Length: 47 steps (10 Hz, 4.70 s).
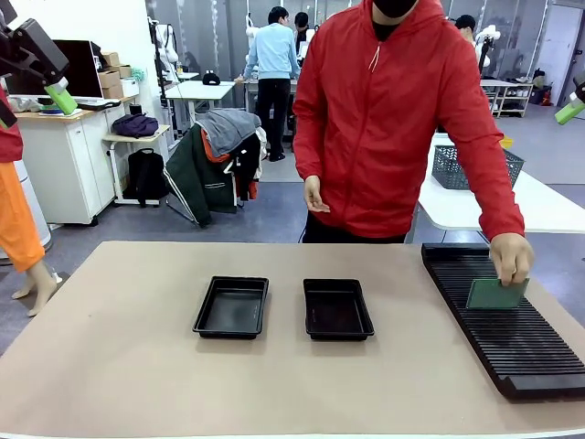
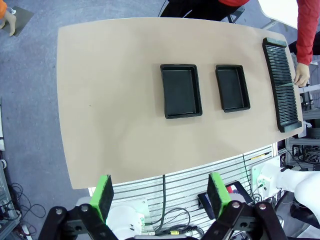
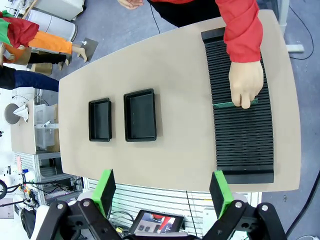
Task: Inspect and transfer BCBs to ESD trays.
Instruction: Pick up the Blank PCB from the PCB Rack and place it in the left ESD tray.
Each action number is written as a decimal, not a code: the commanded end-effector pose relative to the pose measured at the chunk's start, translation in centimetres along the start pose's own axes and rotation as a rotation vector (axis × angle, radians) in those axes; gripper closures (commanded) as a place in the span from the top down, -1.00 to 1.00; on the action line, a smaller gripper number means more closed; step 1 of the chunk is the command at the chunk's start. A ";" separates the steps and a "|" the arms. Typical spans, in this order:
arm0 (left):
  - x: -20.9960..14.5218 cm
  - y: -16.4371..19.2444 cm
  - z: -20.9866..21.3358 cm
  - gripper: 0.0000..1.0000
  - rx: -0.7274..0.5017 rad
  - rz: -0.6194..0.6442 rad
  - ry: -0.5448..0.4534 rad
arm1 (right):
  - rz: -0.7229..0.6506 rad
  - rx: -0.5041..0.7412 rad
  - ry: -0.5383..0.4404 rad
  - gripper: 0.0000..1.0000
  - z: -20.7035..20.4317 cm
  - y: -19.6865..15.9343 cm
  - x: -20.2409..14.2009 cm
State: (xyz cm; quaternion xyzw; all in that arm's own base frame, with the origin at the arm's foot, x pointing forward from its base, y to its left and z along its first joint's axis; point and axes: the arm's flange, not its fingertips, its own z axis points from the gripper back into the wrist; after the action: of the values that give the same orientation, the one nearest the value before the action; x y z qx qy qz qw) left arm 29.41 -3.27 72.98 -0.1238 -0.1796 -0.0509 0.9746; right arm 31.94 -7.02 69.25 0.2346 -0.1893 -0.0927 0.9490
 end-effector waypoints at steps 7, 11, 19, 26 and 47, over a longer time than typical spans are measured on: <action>0.0 0.0 0.0 1.00 0.000 0.001 0.000 | 0.001 0.001 0.003 1.00 -0.1 -0.1 0.0; 0.0 0.0 0.0 1.00 0.000 0.001 0.000 | 0.001 0.001 0.003 1.00 -0.1 -0.1 0.0; 0.0 0.0 0.0 1.00 0.000 0.001 0.000 | 0.001 0.001 0.003 1.00 -0.1 -0.1 0.0; 0.0 0.0 0.0 1.00 0.000 0.001 0.000 | 0.186 -0.053 -0.004 1.00 -0.3 0.7 1.0; 0.0 0.0 0.0 1.00 0.000 0.001 0.000 | 1.687 -0.195 0.387 1.00 -23.7 -9.3 -0.6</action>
State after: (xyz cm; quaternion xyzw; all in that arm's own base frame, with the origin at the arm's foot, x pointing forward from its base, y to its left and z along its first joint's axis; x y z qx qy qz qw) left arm 29.43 -3.27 73.00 -0.1239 -0.1797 -0.0509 0.9746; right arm 39.75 -4.49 46.40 -0.0394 -0.1260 0.6590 0.7404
